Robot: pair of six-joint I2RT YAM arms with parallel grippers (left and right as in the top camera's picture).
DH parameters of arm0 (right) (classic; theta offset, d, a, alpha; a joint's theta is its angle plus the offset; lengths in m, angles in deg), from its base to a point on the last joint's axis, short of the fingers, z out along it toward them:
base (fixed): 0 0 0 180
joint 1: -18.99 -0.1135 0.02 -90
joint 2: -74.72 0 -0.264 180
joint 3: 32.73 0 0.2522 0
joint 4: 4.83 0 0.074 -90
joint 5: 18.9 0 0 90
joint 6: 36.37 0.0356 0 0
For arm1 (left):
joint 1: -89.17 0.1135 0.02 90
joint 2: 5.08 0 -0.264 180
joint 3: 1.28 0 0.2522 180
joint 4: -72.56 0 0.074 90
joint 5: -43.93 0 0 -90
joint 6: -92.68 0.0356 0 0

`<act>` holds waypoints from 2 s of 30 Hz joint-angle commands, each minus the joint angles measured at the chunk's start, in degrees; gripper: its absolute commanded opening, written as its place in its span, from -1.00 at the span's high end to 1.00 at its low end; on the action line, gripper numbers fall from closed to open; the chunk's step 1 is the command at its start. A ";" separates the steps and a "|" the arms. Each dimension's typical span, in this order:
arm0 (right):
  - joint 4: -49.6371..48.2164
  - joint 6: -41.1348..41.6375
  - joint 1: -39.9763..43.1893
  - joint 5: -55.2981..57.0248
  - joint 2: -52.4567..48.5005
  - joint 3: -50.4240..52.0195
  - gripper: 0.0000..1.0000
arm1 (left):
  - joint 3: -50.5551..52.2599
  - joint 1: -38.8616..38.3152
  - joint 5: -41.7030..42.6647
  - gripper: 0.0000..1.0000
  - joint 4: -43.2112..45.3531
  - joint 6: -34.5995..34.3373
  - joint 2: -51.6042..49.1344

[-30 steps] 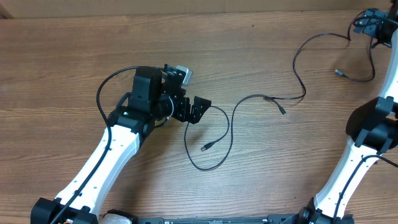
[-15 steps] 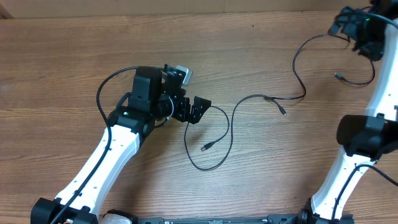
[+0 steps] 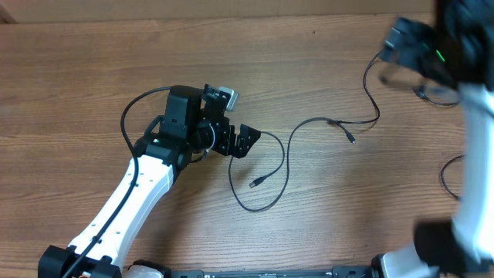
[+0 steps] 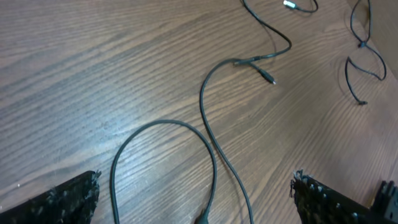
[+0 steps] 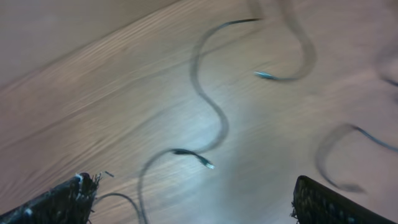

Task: Untangle cables

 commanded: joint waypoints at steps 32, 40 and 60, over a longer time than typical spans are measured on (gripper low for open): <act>-86.68 38.53 2.69 -17.14 7.61 95.30 -0.80 | -1.14 0.31 -0.76 -1.00 -0.02 2.97 0.96; -88.39 29.49 6.78 -19.26 7.63 90.71 -0.79 | -1.14 0.31 -3.76 -1.00 0.02 3.56 0.96; -92.26 30.49 7.41 -17.11 5.01 89.77 0.03 | -1.14 0.31 -3.76 -0.99 0.48 3.54 0.94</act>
